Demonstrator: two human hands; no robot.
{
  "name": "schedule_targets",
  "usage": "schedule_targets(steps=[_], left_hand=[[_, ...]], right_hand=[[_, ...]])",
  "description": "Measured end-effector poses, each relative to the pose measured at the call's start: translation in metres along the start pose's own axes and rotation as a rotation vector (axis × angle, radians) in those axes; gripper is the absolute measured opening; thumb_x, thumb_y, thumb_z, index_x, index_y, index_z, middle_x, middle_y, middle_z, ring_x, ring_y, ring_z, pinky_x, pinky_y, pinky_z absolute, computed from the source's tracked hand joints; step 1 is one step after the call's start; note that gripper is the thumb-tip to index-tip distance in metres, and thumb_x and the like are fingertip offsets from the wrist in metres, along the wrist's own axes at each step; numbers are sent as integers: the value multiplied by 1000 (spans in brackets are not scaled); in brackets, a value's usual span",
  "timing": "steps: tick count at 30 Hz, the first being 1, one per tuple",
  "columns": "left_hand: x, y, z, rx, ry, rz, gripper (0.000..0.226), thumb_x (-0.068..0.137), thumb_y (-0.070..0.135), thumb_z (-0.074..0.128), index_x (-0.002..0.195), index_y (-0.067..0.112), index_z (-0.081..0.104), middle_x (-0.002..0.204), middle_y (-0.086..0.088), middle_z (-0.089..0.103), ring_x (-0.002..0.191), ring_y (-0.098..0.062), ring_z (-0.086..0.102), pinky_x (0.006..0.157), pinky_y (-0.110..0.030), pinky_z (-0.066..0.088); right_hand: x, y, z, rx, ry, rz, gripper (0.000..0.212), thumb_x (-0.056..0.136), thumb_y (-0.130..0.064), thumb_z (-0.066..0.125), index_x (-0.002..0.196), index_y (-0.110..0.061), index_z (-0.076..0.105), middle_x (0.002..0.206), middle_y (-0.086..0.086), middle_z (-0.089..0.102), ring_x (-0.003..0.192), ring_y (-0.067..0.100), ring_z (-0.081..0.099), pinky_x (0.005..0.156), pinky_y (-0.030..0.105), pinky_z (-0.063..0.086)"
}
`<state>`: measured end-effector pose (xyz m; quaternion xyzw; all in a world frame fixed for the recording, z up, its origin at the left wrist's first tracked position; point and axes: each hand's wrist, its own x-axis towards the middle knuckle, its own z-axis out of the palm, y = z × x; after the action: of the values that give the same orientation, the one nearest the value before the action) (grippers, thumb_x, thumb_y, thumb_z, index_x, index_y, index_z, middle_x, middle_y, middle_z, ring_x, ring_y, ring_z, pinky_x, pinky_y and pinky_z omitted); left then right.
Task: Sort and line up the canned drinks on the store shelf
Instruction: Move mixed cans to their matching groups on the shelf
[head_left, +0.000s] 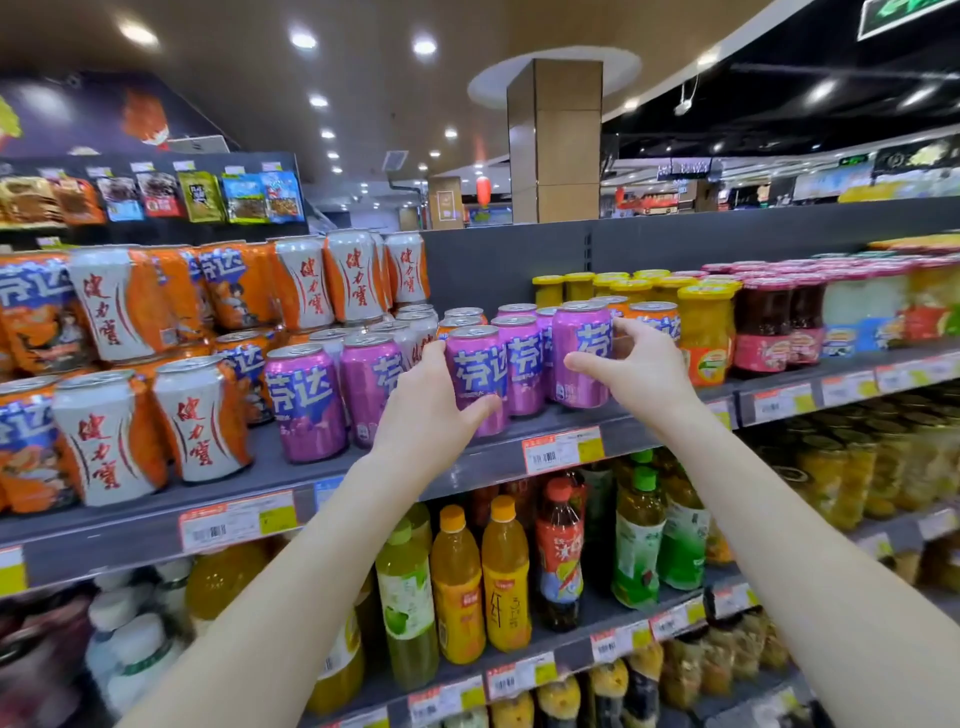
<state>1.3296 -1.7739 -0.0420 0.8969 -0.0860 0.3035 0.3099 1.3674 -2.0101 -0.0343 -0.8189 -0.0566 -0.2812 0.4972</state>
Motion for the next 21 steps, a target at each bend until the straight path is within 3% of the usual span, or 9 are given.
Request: schedule_targets(steps=[4,6,10,14,18,21], left_hand=[[-2,7,6,-82,45,-22,76,80,43,84,141,17,46,122,3,69,112,-16,65,92,-30,51],[-3,8,11,-116,64,-11,80,77,46,85,142,19,46,121,6,70,110,-13,67,95,-33,55],[0,11,21,-138,74,-17,84,77,47,85,145,21,45,123,6,70,107,-10,68,95,-35,57],[4,17,33,-176,69,-6,79,78,45,85,144,24,46,117,7,72,102,-9,70,91,-37,59],[9,25,49,-179,74,10,74,83,41,82,145,23,46,121,4,72,106,-13,70,90,-36,59],[12,27,57,-182,84,5,75,83,41,82,145,23,45,122,4,71,106,-11,70,89,-36,60]], right_hand=[[3,4,5,9,-29,0,68,80,-39,84,139,-18,59,123,-3,68,108,12,63,90,36,57],[4,6,9,-1,-26,6,65,83,-35,83,140,-16,57,121,-2,67,105,10,59,87,33,54],[6,10,18,-19,7,-1,67,84,-38,82,141,-15,56,127,0,68,115,16,62,97,40,54],[6,10,26,-41,35,-16,67,86,-35,81,140,-12,51,120,-1,66,107,13,61,88,27,46],[1,12,36,-86,68,-58,65,89,-35,76,142,-11,46,129,6,64,118,23,62,96,39,54],[-2,17,34,-138,48,-80,62,95,-26,68,150,-13,42,136,6,61,125,23,59,98,37,52]])
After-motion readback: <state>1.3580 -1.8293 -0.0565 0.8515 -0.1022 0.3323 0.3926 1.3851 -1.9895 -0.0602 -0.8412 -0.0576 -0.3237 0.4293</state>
